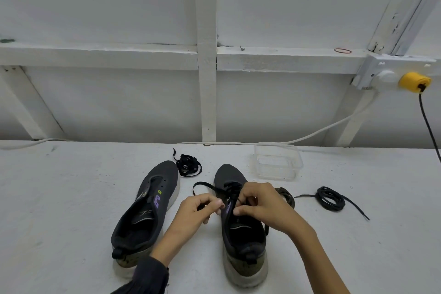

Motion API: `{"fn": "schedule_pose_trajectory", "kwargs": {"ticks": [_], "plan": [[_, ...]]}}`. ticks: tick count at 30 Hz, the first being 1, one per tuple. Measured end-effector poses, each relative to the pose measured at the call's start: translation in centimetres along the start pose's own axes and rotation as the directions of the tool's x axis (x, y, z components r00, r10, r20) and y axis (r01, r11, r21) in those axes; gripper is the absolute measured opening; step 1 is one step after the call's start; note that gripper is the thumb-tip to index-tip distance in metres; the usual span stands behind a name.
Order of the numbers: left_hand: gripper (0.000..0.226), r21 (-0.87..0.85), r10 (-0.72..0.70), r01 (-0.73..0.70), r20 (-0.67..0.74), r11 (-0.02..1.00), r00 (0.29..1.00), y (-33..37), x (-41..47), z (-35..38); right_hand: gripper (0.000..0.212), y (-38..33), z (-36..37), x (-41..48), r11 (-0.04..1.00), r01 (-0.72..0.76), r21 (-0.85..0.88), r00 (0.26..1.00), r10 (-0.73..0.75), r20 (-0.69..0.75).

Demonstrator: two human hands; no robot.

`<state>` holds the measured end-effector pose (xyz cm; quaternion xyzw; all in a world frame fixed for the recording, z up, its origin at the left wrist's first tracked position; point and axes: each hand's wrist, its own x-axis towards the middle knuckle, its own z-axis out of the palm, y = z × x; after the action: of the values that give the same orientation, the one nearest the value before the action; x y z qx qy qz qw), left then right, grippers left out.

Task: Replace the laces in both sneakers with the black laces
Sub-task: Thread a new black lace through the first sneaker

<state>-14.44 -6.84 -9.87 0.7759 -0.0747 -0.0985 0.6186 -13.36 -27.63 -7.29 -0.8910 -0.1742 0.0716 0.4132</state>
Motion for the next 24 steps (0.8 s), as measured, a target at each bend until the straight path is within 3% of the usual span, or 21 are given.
{"fn": "schedule_pose_trajectory", "kwargs": {"ticks": [5, 24], "plan": [[0.017, 0.075, 0.050, -0.048, -0.022, 0.996, 0.999, -0.2, 0.2, 0.3, 0.006, 0.1, 0.6, 0.3, 0.998, 0.025, -0.049, 0.999, -0.027, -0.034], [0.009, 0.239, 0.157, -0.131, -0.093, 0.962, 0.983, 0.2, 0.2, 1.2, 0.006, 0.9, 1.2, 0.1, 0.997, 0.011, 0.081, 0.995, -0.003, -0.104]]}}
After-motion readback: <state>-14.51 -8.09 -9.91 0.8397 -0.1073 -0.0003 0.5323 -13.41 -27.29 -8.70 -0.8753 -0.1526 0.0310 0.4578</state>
